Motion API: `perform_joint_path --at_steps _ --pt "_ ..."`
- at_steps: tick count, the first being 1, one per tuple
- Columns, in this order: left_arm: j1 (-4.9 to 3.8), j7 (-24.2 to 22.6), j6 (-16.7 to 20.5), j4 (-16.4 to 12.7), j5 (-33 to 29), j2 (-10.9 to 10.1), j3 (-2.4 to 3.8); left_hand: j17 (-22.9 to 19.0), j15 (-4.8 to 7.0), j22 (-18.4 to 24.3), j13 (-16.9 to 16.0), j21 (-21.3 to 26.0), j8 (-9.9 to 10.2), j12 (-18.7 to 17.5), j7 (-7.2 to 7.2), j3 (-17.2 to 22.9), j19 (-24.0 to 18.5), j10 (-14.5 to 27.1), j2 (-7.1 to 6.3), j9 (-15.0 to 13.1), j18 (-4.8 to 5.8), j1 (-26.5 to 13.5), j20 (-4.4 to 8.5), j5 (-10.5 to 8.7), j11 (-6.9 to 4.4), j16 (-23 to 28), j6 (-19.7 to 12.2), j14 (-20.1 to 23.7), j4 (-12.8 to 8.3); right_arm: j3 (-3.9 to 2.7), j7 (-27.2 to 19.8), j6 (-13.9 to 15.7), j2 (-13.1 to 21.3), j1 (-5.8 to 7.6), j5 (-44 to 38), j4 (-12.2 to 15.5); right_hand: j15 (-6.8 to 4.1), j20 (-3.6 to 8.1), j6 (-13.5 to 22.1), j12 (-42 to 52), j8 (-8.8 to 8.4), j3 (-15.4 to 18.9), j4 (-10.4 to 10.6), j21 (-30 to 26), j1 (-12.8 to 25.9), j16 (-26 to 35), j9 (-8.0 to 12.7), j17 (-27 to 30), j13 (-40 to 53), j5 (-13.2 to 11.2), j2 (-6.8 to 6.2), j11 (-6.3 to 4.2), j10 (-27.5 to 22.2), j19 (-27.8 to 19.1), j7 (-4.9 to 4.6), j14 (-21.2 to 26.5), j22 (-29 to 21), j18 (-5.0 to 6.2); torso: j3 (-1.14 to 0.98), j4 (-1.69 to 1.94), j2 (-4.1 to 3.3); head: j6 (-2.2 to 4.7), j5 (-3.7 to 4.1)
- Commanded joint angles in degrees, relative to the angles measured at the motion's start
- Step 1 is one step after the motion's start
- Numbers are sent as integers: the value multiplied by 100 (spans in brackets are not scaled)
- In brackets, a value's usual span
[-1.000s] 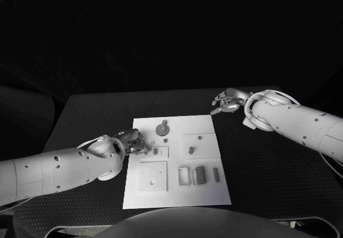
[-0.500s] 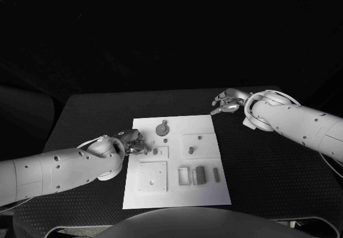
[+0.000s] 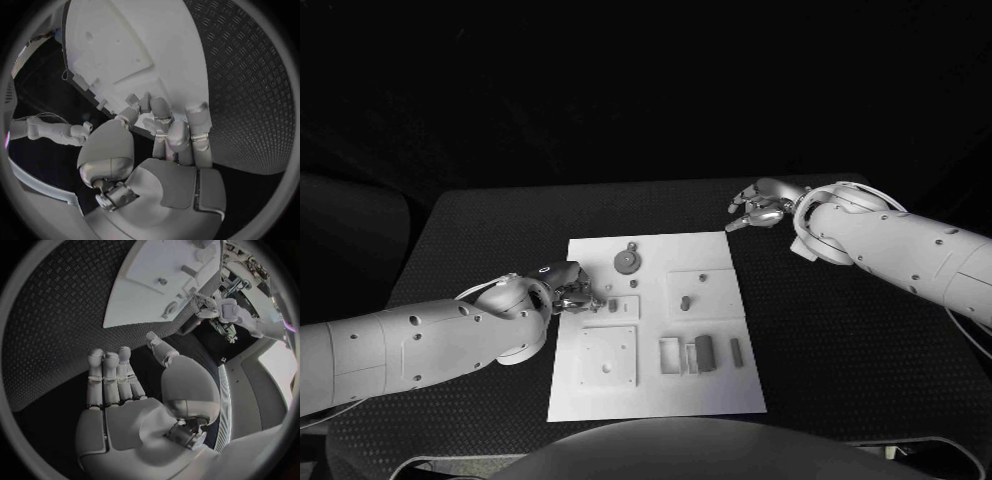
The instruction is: Assemble the parts on the task board
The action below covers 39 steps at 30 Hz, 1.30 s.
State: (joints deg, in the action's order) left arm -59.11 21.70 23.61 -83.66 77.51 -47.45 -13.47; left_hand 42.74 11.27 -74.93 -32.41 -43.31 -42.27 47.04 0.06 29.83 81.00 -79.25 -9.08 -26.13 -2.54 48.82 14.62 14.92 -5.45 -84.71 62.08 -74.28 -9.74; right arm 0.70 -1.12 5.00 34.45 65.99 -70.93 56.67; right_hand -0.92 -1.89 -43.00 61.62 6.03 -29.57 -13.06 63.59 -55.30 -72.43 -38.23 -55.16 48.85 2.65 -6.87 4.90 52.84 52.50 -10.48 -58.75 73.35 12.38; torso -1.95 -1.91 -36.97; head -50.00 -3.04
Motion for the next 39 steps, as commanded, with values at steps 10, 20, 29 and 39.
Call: perform_joint_path --at_steps 10,20,29,39 --pt "23 32 -115 -4 -1 14 -14 8 59 -89 -7 -13 -28 25 -10 -103 2 -14 -51 3 -186 -128 17 18 -38 -10 -24 8 22 -2 -12 -58 -4 -3 -38 7 -33 32 41 20 30 -2 21 -33 39 -23 10 8 -8 11 -9 4 -56 -10 -98 -8 2 262 0 1 0 0 3" --pt "23 65 -127 -7 -1 -1 -14 9 62 -87 -9 -11 -33 28 -6 -133 5 -16 -107 8 -189 -176 20 20 -41 -14 -20 7 54 -2 -11 -57 -2 -3 -38 10 -33 32 42 21 30 -2 21 -33 39 -23 11 9 -9 11 -9 4 -56 -10 -98 -8 2 262 -1 2 -1 0 -3" --pt "23 108 -121 -11 17 -20 -14 16 70 -88 -16 -18 -46 42 4 -126 21 -30 -62 12 -195 -208 26 53 -49 -30 -2 0 116 -2 -11 -58 -1 -3 -38 10 -33 32 43 22 31 -2 22 -33 40 -24 11 10 -11 11 -8 4 -57 -10 -98 -8 2 262 -3 0 -1 0 -10" --pt "25 115 -124 -39 6 -41 -13 35 79 -103 -38 -58 -65 68 14 -152 23 -36 103 33 -191 -196 21 529 -58 -69 22 7 87 -2 -9 -62 2 -3 -38 9 -33 32 43 23 31 -2 23 -34 41 -24 11 10 -12 11 -6 5 -57 -9 -98 -8 1 262 0 1 1 0 -11"
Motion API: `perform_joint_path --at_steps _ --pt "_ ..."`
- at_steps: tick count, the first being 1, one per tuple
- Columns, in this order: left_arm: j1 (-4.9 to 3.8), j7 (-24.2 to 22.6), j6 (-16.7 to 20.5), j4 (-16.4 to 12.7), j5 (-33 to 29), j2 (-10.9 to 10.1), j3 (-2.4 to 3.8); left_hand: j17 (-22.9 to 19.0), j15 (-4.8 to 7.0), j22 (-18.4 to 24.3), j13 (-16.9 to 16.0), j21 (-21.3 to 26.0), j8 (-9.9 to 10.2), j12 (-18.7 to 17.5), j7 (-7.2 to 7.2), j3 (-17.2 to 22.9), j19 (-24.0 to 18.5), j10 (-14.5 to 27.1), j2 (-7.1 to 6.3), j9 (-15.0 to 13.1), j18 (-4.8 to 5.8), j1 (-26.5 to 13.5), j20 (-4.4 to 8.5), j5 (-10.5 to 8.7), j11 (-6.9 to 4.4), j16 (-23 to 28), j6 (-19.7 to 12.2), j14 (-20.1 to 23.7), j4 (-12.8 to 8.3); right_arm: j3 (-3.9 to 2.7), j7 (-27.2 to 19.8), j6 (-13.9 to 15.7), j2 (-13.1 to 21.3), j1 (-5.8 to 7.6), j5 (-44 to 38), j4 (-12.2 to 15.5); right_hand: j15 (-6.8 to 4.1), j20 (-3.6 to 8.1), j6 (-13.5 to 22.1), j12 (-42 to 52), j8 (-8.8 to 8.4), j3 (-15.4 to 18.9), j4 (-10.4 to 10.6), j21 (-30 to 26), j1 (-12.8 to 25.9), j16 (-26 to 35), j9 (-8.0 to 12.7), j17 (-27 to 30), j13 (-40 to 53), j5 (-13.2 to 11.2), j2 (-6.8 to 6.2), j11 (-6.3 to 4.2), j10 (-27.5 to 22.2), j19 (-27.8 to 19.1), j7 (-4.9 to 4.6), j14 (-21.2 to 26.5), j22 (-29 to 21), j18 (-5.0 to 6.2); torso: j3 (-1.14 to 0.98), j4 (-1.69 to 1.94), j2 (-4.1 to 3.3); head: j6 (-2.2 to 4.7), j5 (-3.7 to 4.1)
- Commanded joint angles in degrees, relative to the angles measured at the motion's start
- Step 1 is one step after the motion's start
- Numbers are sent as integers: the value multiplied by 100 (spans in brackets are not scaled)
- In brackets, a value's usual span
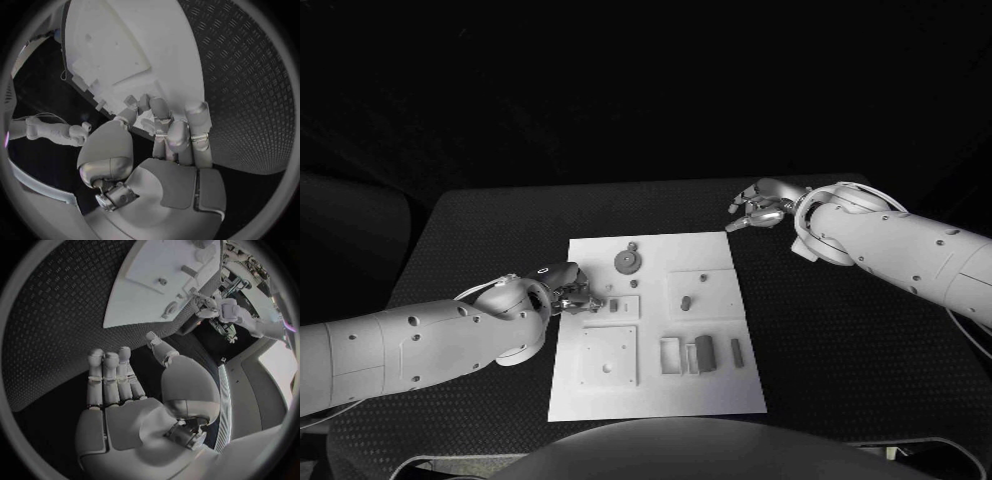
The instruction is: Assemble the parts on the task board
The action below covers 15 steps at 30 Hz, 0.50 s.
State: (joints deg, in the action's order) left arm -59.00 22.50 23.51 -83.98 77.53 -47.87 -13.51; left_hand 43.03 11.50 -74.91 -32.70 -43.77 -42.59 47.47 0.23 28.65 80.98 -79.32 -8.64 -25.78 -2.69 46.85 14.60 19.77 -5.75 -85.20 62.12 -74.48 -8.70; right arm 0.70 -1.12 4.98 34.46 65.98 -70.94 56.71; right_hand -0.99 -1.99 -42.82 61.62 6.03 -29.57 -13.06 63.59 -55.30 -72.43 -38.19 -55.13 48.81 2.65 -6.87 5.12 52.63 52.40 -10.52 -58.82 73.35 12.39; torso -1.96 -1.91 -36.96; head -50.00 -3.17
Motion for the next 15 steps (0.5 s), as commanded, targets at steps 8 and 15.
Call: perform_joint_path --at_steps 8,15 --pt "14 28 -82 2 -2 12 -9 6 55 -103 -10 -17 -33 25 -3 -63 25 -29 4 5 -174 -53 20 46 -28 -23 20 28 14 -2 -10 -62 0 -2 -38 2 -25 42 25 24 31 -2 23 -34 41 -24 7 7 -9 11 -6 -17 -36 0 -95 -1 2 261 1 -2 -1 0 3" --pt "14 8 -37 3 -21 25 -9 6 56 -100 -11 -18 -34 26 -2 -70 25 -30 -26 10 -177 -86 22 4 -29 -24 20 29 52 -2 -11 -61 0 -3 -38 3 -25 42 26 24 32 -2 23 -34 41 -24 8 7 -10 11 -7 -17 -36 0 -95 -1 2 261 0 -3 -2 0 15"
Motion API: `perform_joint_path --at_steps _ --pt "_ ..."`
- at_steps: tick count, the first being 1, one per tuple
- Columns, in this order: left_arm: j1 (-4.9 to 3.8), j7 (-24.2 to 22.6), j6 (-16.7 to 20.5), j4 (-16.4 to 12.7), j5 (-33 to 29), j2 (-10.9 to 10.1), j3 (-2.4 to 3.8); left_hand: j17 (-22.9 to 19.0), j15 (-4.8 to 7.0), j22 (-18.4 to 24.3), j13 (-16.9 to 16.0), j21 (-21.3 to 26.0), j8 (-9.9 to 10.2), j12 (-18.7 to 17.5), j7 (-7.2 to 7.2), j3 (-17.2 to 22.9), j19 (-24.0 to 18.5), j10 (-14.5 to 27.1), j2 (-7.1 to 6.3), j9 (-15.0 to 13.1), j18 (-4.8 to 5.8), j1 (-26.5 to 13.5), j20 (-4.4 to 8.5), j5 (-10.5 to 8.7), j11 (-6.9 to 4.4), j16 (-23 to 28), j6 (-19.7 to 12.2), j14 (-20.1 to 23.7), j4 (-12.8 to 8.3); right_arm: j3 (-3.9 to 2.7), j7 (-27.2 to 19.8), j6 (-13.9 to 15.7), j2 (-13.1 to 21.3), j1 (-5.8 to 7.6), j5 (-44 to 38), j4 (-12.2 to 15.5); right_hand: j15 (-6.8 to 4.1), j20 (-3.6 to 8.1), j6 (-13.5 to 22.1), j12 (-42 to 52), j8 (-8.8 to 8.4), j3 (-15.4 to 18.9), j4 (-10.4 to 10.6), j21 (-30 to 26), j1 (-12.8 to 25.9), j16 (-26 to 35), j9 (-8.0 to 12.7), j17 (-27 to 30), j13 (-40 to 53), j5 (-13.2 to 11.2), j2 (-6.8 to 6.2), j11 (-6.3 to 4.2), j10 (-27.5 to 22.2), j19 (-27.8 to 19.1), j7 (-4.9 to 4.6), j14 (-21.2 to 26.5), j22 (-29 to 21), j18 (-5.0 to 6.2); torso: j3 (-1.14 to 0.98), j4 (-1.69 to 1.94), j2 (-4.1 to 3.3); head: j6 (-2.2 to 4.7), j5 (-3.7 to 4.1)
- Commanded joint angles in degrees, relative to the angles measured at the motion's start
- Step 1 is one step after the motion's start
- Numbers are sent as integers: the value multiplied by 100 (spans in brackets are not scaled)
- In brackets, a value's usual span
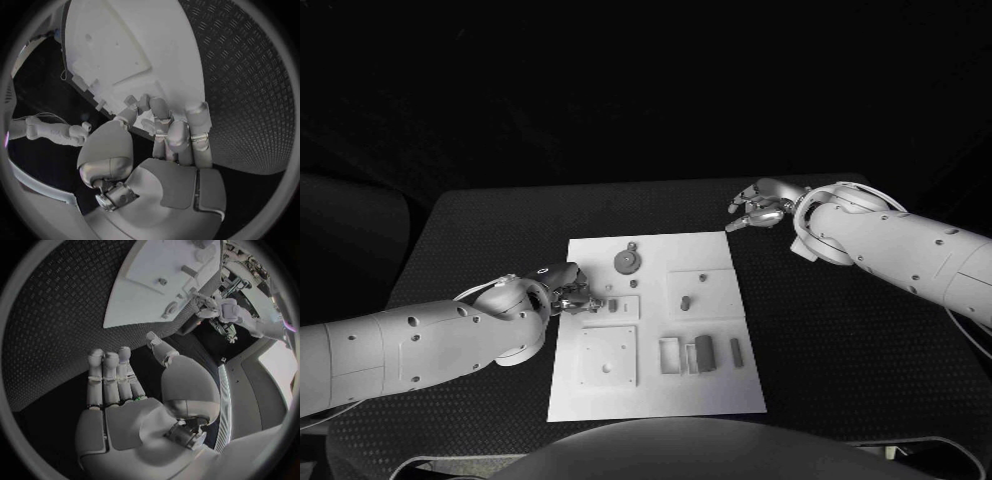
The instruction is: Assemble the parts on the task board
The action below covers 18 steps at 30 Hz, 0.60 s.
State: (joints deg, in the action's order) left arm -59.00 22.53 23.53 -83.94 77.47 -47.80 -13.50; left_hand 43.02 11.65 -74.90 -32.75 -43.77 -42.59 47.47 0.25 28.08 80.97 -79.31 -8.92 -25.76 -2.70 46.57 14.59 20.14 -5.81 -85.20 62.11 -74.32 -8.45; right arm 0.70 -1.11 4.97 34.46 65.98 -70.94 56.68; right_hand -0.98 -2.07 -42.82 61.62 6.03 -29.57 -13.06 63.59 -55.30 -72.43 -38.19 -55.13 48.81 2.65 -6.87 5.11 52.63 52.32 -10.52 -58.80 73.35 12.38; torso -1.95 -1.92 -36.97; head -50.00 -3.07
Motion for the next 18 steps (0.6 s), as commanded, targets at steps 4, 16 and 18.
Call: perform_joint_path --at_steps 4,16,18 --pt "14 -27 -1 0 -54 20 -10 7 42 -98 -7 -18 -37 25 -2 -24 26 -30 -42 13 -178 -112 25 -55 -25 -25 23 15 88 -2 -9 -59 3 -2 -38 2 -27 51 26 25 32 -2 23 -34 42 -25 8 8 -11 11 -6 -16 -36 8 -94 -3 2 262 -1 -2 0 0 11" --pt "14 -137 156 4 -188 27 -10 13 49 -95 -11 -23 -47 27 6 -88 26 -39 -155 24 -187 -339 31 -98 -32 -38 31 20 266 -2 -10 -72 -2 -5 -38 -6 -27 51 26 26 33 -3 23 -34 41 -25 8 8 -12 11 -6 -16 -37 8 -94 -3 2 262 1 0 0 0 26" --pt "14 -147 159 0 -198 28 -9 14 50 -95 -11 -23 -47 27 7 -87 26 -39 -150 24 -188 -347 32 -100 -33 -39 32 20 273 -2 -11 -74 -1 -6 -38 -7 -27 51 26 26 33 -2 23 -34 41 -25 9 9 -12 11 -6 -16 -37 8 -94 -3 2 262 2 0 0 0 24"
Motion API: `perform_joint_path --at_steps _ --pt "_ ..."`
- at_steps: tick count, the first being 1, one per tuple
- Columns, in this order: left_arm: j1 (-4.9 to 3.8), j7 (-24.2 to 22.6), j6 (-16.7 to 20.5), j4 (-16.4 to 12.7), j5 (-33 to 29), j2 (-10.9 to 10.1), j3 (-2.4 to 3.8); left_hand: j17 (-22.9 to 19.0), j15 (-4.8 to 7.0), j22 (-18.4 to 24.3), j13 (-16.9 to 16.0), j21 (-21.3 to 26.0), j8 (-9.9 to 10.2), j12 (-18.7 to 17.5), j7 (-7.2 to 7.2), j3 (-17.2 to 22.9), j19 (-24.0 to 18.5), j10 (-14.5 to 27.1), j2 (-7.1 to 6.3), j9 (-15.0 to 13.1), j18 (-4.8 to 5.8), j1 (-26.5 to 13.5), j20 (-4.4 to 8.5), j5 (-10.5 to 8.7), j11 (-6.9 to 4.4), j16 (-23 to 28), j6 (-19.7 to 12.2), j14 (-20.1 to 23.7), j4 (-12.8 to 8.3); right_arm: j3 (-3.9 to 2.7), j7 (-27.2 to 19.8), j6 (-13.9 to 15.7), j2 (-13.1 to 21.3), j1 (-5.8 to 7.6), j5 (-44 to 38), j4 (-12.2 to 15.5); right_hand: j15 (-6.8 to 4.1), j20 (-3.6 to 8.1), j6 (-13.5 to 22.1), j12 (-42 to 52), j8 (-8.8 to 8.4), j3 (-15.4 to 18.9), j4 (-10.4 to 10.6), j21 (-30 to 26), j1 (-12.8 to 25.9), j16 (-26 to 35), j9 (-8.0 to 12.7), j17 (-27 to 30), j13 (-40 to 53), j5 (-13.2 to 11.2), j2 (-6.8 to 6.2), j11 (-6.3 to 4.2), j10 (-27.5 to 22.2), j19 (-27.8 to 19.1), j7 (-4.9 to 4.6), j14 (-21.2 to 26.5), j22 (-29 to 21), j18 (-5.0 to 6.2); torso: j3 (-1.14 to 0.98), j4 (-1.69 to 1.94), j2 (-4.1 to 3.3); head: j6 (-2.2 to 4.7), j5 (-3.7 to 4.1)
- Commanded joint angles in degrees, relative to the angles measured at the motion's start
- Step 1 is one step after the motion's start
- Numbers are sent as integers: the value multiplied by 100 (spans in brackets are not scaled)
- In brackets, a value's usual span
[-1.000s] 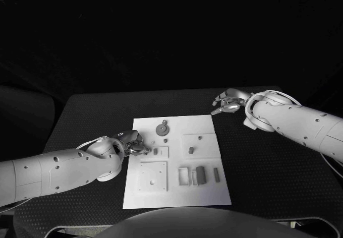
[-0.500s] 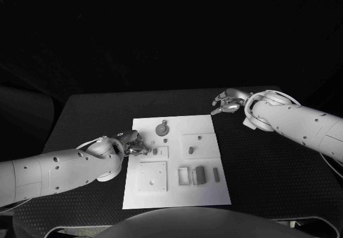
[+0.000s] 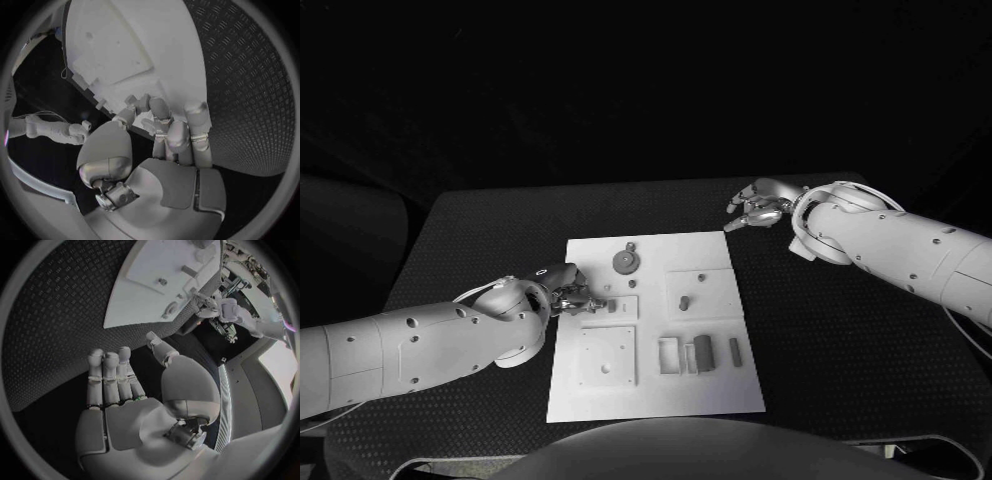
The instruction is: Assemble the parts on the task board
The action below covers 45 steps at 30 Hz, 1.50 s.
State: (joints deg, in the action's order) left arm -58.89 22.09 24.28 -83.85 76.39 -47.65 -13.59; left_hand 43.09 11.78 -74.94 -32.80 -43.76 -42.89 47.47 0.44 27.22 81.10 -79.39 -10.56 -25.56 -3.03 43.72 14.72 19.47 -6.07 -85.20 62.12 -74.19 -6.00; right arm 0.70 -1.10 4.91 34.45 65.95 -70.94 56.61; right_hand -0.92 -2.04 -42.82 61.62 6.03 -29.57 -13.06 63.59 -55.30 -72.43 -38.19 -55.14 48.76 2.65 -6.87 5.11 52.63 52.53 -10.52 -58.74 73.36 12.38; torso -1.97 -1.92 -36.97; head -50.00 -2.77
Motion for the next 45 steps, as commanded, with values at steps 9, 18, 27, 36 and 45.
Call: perform_joint_path --at_steps 9,18,27,36,45 --pt "4 -131 135 -3 -116 15 0 11 41 -94 -8 -29 -21 30 -9 10 18 -36 48 4 -160 -58 24 -34 -11 -46 35 6 30 -2 -12 -69 -4 -14 -37 -2 -33 47 26 27 33 -2 23 -34 42 -25 9 10 -9 11 -7 -16 -37 -12 -94 -9 1 262 2 4 0 0 5" --pt "4 -153 168 -9 -124 15 0 14 44 -96 -9 -35 -23 31 -7 13 20 -39 74 5 -164 -44 28 -33 -13 -51 35 7 12 -2 -12 -76 -7 -21 -37 -7 -33 47 27 28 33 -2 23 -34 42 -25 9 11 -10 11 -8 -16 -37 -13 -94 -9 1 262 3 0 0 0 -4" --pt "4 -114 60 5 -124 -3 0 18 45 -99 -11 -42 -25 32 -6 10 21 -41 105 6 -165 -31 29 -34 -14 -57 36 7 -16 -2 -12 -76 -2 -25 -37 -6 -32 47 27 29 34 -2 23 -34 42 -26 10 11 -12 11 -8 -16 -38 -12 -94 -9 1 262 0 2 1 0 -6" --pt "4 -89 -27 -4 -117 -17 0 23 46 -103 -13 -55 -27 32 -6 5 13 -41 178 12 -164 1 26 66 -14 -64 36 13 -105 -2 -13 -80 -2 -30 -37 -3 -33 47 27 30 34 -2 22 -34 41 -26 10 11 -13 11 -7 -16 -38 -12 -94 -9 1 262 3 4 0 0 -9" --pt "4 -89 -43 -19 -114 -37 0 33 43 -100 -23 -100 -36 39 -5 -8 13 -56 364 29 -160 44 15 707 -13 -81 59 9 -453 -2 -14 -81 -3 -31 -37 -1 -33 47 27 30 35 -2 23 -34 42 -26 10 12 -14 11 -7 -16 -38 -12 -94 -9 1 262 2 5 0 0 -11"
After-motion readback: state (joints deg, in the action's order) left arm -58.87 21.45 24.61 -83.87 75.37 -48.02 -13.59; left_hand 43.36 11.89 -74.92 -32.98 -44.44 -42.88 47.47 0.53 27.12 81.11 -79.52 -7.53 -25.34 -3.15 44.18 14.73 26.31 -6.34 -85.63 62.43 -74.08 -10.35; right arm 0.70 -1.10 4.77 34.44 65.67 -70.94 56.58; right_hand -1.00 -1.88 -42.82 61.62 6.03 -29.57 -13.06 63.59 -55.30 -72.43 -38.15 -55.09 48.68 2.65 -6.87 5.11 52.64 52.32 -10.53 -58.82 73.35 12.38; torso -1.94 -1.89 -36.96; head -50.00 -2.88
